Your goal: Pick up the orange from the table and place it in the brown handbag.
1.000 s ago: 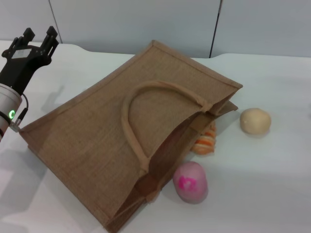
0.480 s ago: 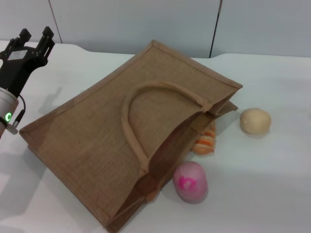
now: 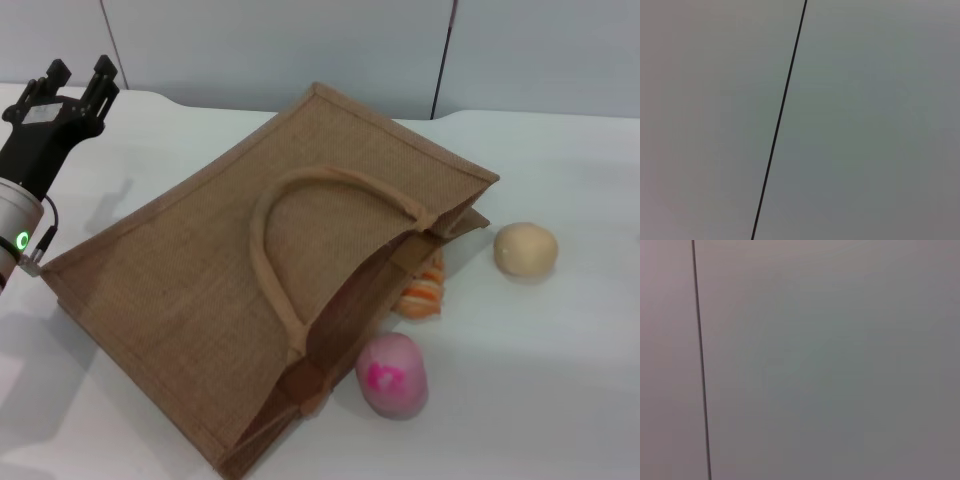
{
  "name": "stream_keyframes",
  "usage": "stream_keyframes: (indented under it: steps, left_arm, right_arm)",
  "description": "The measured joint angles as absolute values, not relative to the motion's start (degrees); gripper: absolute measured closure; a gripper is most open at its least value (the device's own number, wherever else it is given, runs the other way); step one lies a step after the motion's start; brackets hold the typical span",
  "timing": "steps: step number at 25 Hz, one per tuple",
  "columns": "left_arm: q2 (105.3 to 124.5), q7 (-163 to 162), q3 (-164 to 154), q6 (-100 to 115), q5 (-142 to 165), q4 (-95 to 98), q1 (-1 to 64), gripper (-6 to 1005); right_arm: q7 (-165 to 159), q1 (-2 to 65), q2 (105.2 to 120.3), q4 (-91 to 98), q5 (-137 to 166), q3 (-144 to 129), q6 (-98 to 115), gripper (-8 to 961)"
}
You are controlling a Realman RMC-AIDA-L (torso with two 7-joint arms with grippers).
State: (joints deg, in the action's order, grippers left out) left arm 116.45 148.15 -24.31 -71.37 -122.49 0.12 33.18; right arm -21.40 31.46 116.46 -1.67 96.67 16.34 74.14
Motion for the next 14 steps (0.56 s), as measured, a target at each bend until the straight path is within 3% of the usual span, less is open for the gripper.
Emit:
stream_keyframes:
  steps: [14]
  left_arm:
    - [116.45,148.2,-24.0,-71.4,-122.5,0.1,33.0,350]
  right_arm:
    - [-21.5,31.6,116.45,-1.7,96.7,16.3,72.9,148]
